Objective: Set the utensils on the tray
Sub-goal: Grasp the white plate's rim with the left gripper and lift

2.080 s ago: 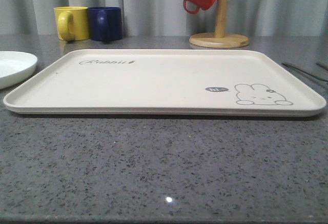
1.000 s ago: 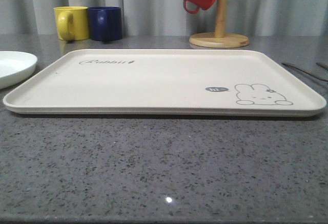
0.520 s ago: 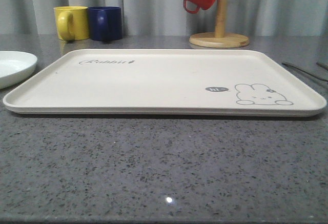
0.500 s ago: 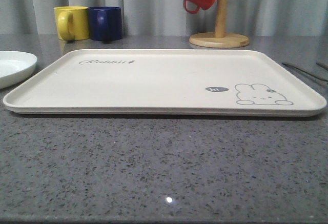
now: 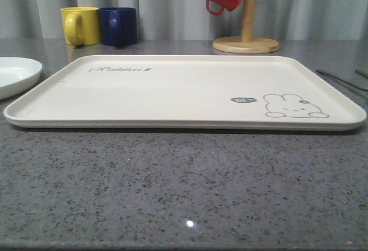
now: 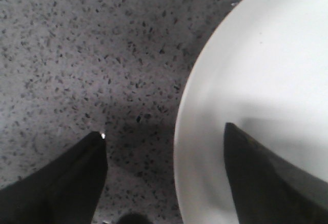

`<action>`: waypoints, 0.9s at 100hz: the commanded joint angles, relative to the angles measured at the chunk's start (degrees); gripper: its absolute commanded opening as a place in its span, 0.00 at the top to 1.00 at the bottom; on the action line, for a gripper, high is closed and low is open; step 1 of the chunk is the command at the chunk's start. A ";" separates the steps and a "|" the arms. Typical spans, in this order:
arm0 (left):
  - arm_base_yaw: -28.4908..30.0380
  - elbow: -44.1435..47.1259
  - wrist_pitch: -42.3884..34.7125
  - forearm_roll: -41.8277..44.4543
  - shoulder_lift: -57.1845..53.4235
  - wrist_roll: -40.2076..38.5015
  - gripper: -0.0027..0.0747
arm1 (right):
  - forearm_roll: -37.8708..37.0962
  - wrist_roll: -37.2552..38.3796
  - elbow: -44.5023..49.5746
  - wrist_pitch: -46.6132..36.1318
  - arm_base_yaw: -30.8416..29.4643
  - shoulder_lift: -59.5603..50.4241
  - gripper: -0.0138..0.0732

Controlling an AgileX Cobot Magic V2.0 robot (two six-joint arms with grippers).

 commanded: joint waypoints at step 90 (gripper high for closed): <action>8.90 -1.70 -1.58 -18.27 -15.00 10.64 0.99 | -0.10 -0.39 -1.10 -4.86 -0.29 -1.26 0.92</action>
